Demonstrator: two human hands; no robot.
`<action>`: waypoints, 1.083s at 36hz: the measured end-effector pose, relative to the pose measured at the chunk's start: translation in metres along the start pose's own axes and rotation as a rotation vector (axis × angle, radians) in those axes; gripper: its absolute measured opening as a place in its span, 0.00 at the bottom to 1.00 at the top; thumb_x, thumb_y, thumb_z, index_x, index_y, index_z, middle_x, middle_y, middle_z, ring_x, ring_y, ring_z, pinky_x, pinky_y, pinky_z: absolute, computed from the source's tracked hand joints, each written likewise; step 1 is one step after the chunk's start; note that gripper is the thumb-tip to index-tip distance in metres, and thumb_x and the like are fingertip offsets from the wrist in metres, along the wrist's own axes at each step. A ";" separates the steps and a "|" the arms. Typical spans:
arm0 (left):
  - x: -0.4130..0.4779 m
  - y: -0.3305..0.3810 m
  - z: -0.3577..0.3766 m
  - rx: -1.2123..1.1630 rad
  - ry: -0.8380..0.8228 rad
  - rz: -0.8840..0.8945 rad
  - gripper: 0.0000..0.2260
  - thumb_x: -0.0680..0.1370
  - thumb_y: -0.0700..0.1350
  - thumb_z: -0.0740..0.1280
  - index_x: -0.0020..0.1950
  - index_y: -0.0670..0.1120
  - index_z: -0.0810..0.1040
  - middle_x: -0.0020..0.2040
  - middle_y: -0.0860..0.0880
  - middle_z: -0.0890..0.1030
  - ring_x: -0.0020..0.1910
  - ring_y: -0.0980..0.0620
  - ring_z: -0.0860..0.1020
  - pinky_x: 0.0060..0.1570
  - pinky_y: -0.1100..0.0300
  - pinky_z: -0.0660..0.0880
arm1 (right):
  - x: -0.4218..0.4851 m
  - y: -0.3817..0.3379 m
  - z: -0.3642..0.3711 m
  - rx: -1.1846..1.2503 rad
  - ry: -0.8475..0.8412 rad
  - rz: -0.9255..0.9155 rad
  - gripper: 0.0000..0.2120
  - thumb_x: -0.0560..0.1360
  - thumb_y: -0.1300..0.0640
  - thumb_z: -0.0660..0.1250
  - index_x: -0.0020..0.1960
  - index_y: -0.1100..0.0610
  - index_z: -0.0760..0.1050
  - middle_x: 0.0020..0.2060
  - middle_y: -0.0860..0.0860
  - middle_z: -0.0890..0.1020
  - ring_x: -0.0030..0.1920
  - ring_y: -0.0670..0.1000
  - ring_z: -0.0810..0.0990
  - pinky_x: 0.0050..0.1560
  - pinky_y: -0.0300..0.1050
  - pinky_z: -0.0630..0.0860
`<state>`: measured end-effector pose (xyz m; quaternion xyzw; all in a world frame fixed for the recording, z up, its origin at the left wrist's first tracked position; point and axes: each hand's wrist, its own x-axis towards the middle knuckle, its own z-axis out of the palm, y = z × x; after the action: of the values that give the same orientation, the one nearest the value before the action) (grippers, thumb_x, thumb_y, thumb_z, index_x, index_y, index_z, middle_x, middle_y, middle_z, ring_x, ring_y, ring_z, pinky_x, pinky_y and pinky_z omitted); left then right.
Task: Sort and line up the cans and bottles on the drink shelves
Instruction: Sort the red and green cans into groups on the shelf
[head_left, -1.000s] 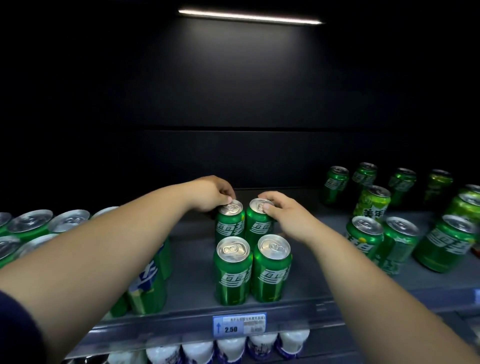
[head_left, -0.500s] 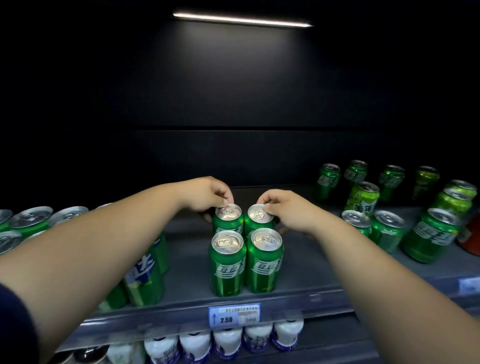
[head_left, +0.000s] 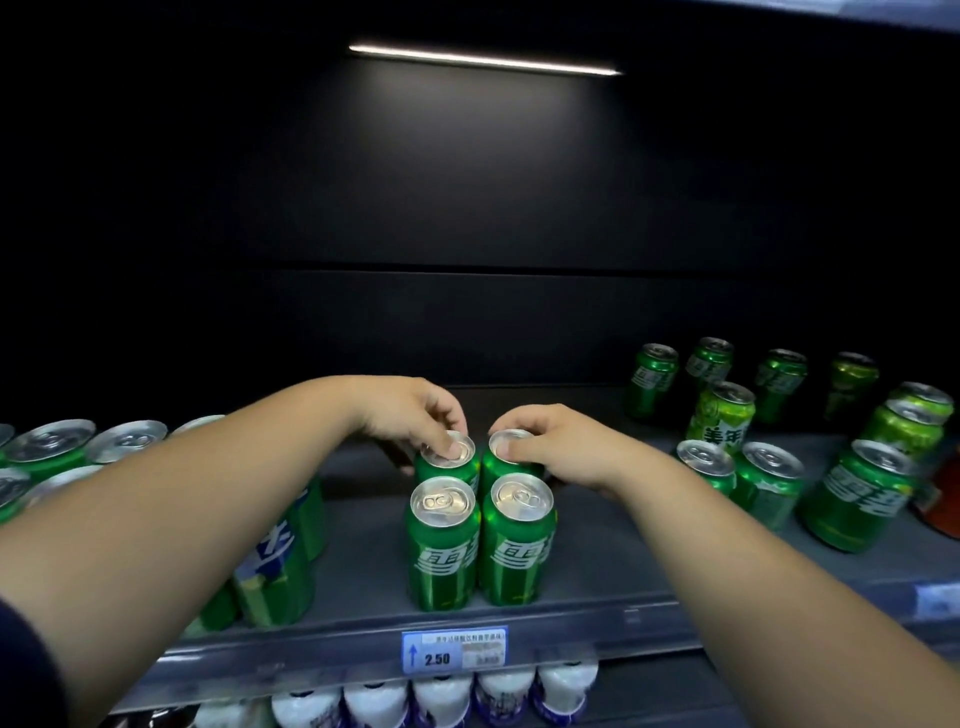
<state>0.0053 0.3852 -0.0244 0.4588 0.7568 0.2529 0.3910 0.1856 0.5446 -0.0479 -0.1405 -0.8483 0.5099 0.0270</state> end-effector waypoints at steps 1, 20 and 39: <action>0.001 0.000 -0.001 0.000 -0.004 -0.003 0.16 0.71 0.46 0.77 0.55 0.43 0.80 0.45 0.47 0.82 0.44 0.49 0.80 0.49 0.48 0.81 | 0.000 -0.001 0.000 -0.006 -0.005 0.008 0.05 0.77 0.53 0.71 0.52 0.52 0.82 0.40 0.47 0.82 0.38 0.46 0.79 0.35 0.39 0.74; -0.013 0.023 0.001 0.477 0.191 0.152 0.17 0.74 0.53 0.75 0.60 0.52 0.77 0.52 0.52 0.81 0.48 0.55 0.80 0.51 0.60 0.76 | -0.034 -0.002 -0.025 -0.162 0.123 -0.066 0.27 0.74 0.47 0.74 0.71 0.45 0.73 0.65 0.49 0.77 0.61 0.46 0.78 0.61 0.43 0.76; 0.046 0.158 0.112 0.696 0.203 0.417 0.25 0.72 0.54 0.76 0.66 0.52 0.74 0.59 0.52 0.78 0.57 0.53 0.77 0.59 0.54 0.74 | -0.148 0.049 -0.161 -0.621 0.274 0.023 0.33 0.70 0.48 0.79 0.72 0.45 0.72 0.71 0.45 0.74 0.67 0.47 0.75 0.64 0.44 0.73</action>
<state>0.1635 0.5005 0.0126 0.6796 0.7227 0.0996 0.0766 0.3683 0.6649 0.0007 -0.2187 -0.9499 0.2037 0.0912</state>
